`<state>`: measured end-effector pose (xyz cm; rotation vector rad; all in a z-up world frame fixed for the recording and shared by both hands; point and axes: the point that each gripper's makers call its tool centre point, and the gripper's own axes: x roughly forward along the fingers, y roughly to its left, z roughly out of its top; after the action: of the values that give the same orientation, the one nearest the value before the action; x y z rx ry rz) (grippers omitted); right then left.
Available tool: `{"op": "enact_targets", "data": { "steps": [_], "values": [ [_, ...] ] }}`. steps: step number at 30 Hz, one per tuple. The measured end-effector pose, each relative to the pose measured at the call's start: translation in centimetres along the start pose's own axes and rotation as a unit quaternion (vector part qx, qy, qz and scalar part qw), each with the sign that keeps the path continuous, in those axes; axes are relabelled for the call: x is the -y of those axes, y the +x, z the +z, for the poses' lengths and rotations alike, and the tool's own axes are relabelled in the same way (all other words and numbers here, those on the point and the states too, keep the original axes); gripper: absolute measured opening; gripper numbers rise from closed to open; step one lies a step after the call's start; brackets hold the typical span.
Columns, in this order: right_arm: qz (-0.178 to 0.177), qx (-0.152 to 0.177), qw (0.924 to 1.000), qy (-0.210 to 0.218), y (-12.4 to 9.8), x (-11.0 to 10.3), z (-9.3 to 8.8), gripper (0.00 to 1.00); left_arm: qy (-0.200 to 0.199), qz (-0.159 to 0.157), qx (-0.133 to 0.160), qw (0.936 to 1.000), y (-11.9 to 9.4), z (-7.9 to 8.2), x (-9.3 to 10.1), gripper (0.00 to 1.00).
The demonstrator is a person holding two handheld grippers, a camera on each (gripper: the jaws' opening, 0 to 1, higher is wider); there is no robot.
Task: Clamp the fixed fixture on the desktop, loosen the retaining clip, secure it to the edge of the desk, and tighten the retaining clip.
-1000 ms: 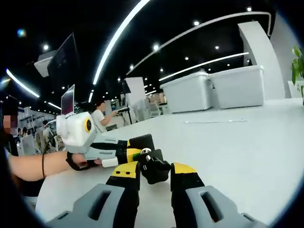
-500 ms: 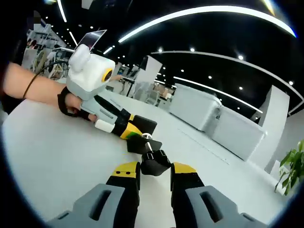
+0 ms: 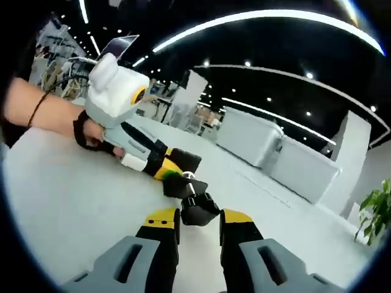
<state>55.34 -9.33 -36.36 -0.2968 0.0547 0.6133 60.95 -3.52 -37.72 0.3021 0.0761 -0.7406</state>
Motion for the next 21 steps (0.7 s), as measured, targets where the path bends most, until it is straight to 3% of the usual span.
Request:
{"op": "enact_targets", "data": {
  "steps": [3,4,6,7,10,16,21],
  "values": [
    [0.015,0.024,0.9921,0.122,-0.4,1.0,0.8,0.26,0.000,0.000,0.000,1.0000,-0.1,0.0,0.1,0.06],
    [0.022,0.037,0.9789,0.200,-0.5,1.3,1.2,0.26,0.000,0.000,0.000,1.0000,-0.1,0.0,0.1,0.06],
    [0.055,0.055,0.9521,0.296,-0.8,1.3,2.0,0.26,0.000,0.000,0.000,1.0000,-0.1,0.0,0.1,0.06],
    [0.047,0.060,0.9490,0.306,-1.0,2.0,2.1,0.26,0.000,0.000,0.000,1.0000,-0.1,0.0,0.1,0.06],
    [0.016,0.064,0.9523,0.298,-1.2,3.5,1.7,0.25,0.000,-0.001,0.000,1.0000,-0.1,0.0,0.1,0.06],
    [0.024,0.031,0.9542,0.297,-0.1,2.4,0.2,0.23,0.000,-0.001,0.000,1.0000,-0.1,0.0,0.1,0.06],
    [0.032,0.030,0.9583,0.283,0.2,1.9,0.3,0.18,0.000,-0.001,0.001,1.0000,0.0,0.0,0.1,0.06]
  ]
}}
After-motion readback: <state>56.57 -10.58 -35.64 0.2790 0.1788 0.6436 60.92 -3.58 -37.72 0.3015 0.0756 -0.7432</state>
